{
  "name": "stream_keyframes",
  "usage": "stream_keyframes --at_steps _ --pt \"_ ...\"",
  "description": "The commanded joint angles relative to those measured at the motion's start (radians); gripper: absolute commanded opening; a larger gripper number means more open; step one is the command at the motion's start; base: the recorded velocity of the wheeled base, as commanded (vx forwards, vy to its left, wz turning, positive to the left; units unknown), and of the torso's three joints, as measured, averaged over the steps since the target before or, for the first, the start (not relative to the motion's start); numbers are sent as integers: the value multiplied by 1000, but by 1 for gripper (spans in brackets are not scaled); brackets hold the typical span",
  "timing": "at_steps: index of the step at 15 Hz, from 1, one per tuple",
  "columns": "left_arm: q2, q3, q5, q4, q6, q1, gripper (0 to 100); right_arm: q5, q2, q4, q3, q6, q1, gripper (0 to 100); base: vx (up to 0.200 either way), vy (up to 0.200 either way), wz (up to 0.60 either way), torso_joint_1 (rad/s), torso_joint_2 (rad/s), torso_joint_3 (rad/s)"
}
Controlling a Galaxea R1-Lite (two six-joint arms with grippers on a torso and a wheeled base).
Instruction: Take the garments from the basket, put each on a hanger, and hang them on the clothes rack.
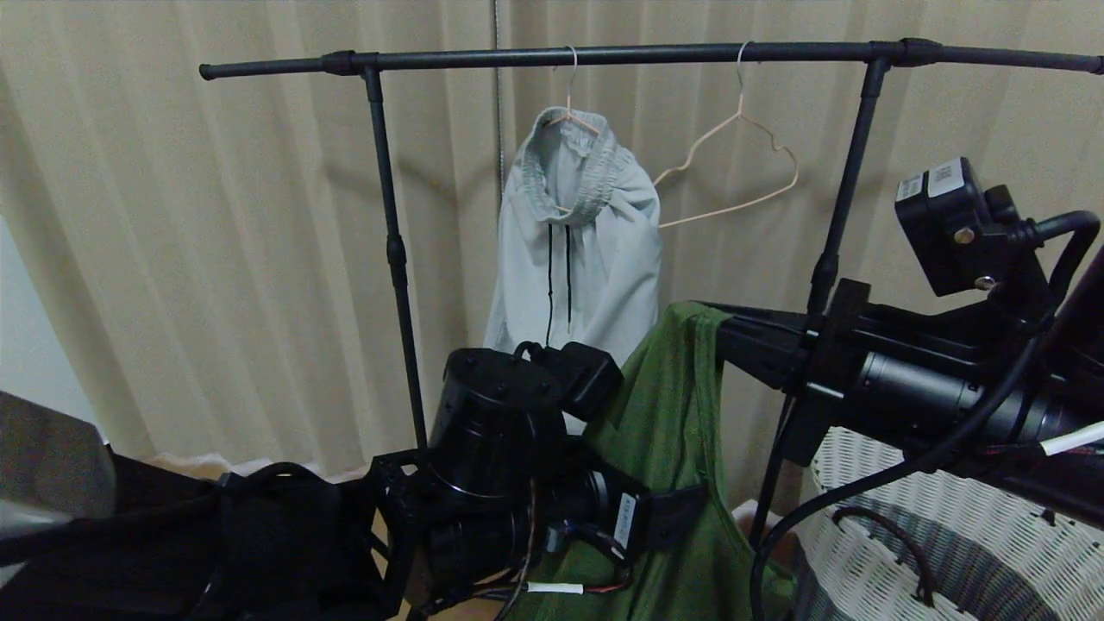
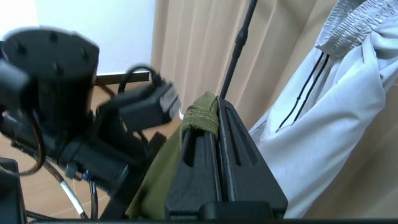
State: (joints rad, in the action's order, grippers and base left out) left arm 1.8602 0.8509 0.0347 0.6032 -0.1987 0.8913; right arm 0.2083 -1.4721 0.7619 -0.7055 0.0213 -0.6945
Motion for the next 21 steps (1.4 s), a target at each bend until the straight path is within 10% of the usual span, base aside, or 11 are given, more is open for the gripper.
stream_keyframes --at_steps 1,8,13,21 --pt "-19 -33 -1 1 1 -6 100 0 -28 0 -19 0 0 0 0 0 0 0 0 0" --pt "-139 -164 14 61 4 -23 100 -21 -76 -242 -207 25 7 0 0 0 0 0 0 0" --pt "-219 -222 68 99 5 -22 100 -175 -139 -428 -350 66 24 0 0 0 0 0 0 0" --pt "-125 -193 36 234 -1 -38 100 -239 -152 -484 -394 68 -8 0 0 0 0 0 0 0"
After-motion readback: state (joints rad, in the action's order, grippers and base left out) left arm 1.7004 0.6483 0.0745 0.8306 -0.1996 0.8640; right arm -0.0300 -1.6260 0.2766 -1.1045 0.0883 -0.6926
